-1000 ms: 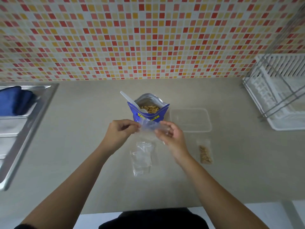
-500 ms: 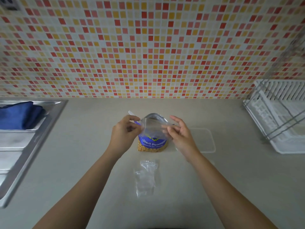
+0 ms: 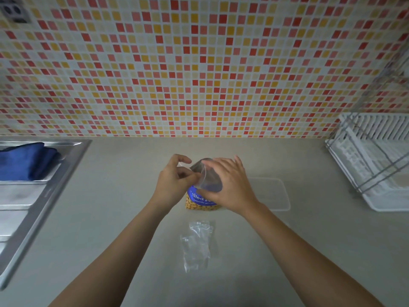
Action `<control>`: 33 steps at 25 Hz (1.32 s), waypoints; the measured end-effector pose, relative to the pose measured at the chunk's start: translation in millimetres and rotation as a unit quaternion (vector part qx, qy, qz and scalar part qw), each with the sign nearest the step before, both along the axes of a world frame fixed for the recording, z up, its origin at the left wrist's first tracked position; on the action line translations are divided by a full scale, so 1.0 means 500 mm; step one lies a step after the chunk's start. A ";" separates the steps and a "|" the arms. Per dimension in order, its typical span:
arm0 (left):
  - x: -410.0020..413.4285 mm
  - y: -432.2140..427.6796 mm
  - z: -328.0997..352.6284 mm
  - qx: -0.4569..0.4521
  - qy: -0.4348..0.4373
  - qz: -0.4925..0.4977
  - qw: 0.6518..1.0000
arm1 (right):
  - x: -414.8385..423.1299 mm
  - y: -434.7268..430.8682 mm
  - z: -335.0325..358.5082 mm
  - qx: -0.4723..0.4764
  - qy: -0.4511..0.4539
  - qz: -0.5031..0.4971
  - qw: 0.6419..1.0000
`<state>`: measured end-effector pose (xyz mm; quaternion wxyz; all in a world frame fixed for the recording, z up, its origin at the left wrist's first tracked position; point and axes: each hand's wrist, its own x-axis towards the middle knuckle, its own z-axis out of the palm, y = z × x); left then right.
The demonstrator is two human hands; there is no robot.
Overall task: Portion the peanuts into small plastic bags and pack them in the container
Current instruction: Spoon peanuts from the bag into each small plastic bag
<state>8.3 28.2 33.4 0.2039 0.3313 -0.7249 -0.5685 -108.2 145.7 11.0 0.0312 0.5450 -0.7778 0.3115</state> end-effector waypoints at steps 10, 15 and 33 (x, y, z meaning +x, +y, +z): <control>-0.026 -0.082 -0.019 -0.096 -0.125 0.115 0.981 | -0.048 0.021 -0.021 -0.128 -0.373 -0.056 0.917; -0.049 -0.065 -0.023 -0.204 -0.084 -0.008 0.975 | -0.065 0.026 -0.052 -0.075 -0.385 -0.078 0.916; -0.073 -0.082 -0.063 0.150 -0.039 0.117 0.981 | -0.083 0.042 -0.062 -0.056 -0.448 -0.084 0.888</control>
